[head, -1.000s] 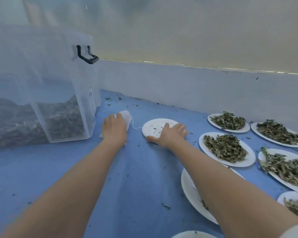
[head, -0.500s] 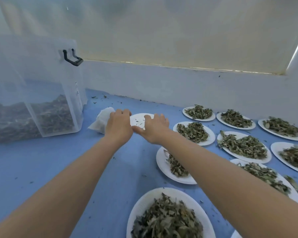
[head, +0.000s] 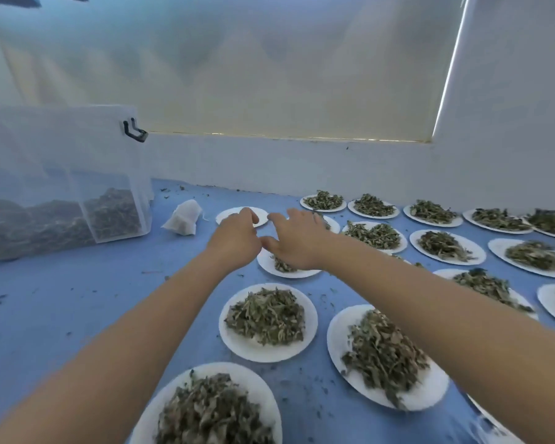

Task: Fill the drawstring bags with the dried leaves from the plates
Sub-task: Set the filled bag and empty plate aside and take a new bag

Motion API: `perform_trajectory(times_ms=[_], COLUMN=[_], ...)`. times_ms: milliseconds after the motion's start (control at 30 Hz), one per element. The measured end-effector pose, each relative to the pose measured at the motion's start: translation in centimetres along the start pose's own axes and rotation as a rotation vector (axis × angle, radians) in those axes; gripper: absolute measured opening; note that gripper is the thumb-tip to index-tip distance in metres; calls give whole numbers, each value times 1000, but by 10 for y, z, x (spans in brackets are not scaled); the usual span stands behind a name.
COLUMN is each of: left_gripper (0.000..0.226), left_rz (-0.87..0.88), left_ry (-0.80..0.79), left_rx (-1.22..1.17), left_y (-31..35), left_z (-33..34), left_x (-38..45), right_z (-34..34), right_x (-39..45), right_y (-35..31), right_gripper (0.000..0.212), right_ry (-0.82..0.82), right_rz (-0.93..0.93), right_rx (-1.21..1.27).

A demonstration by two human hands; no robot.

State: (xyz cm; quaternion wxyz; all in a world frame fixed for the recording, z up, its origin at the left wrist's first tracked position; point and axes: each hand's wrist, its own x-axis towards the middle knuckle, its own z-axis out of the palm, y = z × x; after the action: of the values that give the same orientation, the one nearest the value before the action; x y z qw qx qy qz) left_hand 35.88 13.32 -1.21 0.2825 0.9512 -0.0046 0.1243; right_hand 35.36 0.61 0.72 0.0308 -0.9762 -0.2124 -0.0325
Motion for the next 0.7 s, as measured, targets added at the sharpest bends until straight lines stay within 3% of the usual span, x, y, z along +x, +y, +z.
perform_trajectory(times_ms=[233,367,467,600,700], left_gripper=[30,15,21,21,21], left_rz=[163,308,332,389,443], left_ry=[-101,-188,-203,-153,-28], left_rx=[-82,-23,-74,-125,-251], left_y=[83,117,133,143,143], left_z=[36,75,103,125,127], left_x=[-136,-200,-228,-250,-262], right_z=[2,15,23,30,38], right_x=[-170,-257,-302,-340,-359], right_y=[33,58,80,106,116], right_gripper=[45,25,29,31,28], right_ry=[56,84,104,173,273], right_rz=[-1,-18,52,138,137], right_rx=[36,67,109,93,50])
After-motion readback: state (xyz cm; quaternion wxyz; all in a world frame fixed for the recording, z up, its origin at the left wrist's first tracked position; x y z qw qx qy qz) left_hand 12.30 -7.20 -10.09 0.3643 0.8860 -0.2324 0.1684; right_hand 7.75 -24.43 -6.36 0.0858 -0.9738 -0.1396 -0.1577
